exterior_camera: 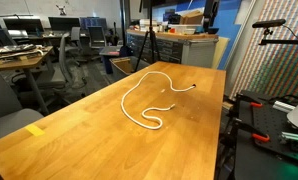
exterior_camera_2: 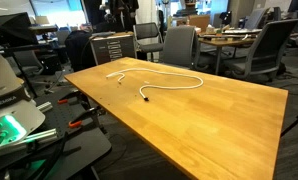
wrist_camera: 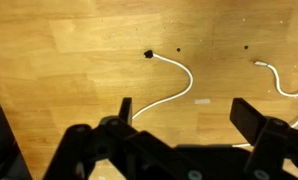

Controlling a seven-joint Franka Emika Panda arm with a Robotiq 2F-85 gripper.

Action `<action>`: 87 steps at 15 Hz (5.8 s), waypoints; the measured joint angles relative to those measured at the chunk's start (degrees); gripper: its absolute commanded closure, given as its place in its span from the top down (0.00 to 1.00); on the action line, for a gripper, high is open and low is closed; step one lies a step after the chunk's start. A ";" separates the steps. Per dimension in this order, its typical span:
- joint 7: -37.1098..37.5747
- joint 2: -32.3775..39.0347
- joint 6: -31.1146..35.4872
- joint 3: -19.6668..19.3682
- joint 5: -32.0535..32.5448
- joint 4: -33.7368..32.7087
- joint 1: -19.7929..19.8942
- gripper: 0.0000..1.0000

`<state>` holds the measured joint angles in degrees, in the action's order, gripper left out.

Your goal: Pick the rope on the table

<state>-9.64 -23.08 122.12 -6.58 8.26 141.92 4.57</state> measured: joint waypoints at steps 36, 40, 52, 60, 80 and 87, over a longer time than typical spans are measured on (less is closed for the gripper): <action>16.45 29.50 31.39 4.94 13.31 2.00 -3.93 1.00; 21.32 37.69 26.50 3.43 16.69 -5.17 -4.49 1.00; 11.67 50.69 14.41 2.67 3.02 -22.08 -0.47 1.00; -9.37 37.89 18.56 1.93 4.53 -17.31 4.48 1.00; -43.47 29.45 18.14 11.36 -25.68 -5.77 1.03 1.00; -25.43 31.85 39.04 10.89 -15.44 5.94 -4.45 1.00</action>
<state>-35.07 8.77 161.16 4.30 -7.18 147.86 0.12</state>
